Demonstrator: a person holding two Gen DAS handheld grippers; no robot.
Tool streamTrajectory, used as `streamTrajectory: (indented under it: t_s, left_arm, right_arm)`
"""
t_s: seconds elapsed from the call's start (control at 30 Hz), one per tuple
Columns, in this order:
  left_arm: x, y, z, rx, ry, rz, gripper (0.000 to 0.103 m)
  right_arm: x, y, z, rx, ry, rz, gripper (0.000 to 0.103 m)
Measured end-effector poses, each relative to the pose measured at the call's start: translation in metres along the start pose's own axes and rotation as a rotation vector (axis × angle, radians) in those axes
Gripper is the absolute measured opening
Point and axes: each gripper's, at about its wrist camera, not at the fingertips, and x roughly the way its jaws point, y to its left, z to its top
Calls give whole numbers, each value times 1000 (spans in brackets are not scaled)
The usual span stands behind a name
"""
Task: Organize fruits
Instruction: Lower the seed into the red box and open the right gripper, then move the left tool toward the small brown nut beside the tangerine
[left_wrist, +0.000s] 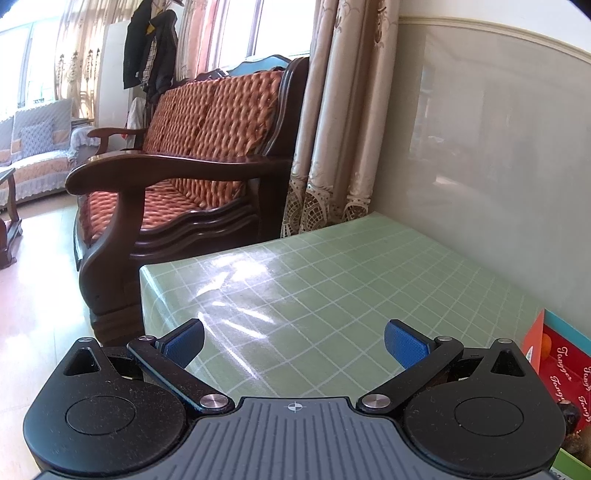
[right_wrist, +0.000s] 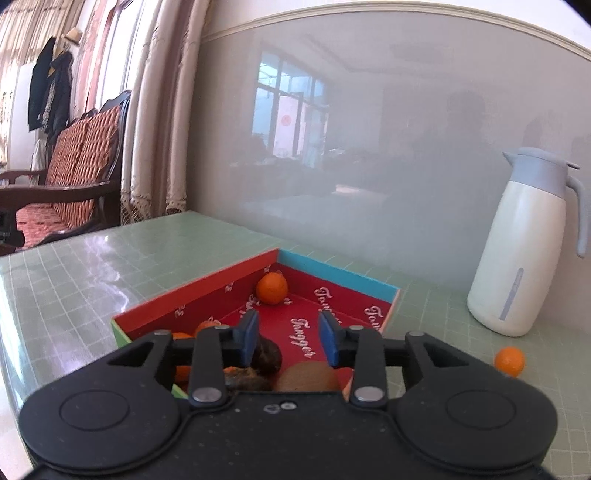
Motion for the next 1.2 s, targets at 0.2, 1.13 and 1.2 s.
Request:
streamTrajectory:
  t_s: [0.2,1.13,1.2]
  left_arm:
    - [-1,-7,-1,18,0,-13,103]
    - [-41,-129,-36,218,11,-205,103]
    - [-47,-140,-41,241,3,-225,103]
  right_arm:
    - [-11,-18,-1,41,-42,-91,69]
    - [-87,-161,-34,308,20,-689,103]
    - [-97,-175,-40,347,16,-719,103]
